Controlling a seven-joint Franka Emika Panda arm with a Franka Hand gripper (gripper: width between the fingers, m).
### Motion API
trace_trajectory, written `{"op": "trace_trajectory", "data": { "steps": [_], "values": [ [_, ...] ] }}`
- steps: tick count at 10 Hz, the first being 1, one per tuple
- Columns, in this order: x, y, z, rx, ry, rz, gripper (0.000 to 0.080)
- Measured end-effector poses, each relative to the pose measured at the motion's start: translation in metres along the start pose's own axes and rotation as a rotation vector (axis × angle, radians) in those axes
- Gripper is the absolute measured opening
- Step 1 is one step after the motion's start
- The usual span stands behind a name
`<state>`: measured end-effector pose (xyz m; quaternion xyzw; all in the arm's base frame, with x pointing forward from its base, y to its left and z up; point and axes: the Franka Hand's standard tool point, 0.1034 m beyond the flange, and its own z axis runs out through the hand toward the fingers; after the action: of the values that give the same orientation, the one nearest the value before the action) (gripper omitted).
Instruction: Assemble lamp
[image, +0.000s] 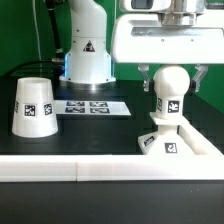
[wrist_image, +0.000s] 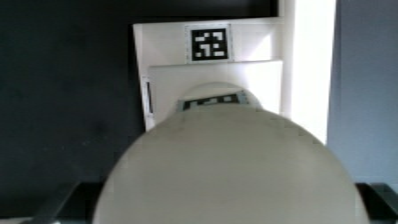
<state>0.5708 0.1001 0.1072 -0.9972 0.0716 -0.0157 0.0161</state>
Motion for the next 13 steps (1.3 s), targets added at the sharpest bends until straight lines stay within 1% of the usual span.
{"op": "trace_trajectory", "data": {
  "steps": [2, 6, 9, 10, 11, 13],
  "values": [
    [-0.0005, -0.0004, -0.0001, 0.003, 0.010, 0.228, 0.0579],
    [-0.0003, -0.0015, -0.0002, 0.007, 0.012, 0.479, 0.0579],
    [-0.0003, -0.0019, -0.0002, 0.017, 0.006, 0.678, 0.0579],
    [0.0000, -0.0012, -0.0001, 0.032, 0.001, 0.777, 0.0579],
    [0.0007, 0.0008, -0.0001, 0.054, -0.005, 0.911, 0.0579],
    [-0.0001, -0.0032, -0.0002, 0.073, -0.025, 1.093, 0.0579]
  ]
}}
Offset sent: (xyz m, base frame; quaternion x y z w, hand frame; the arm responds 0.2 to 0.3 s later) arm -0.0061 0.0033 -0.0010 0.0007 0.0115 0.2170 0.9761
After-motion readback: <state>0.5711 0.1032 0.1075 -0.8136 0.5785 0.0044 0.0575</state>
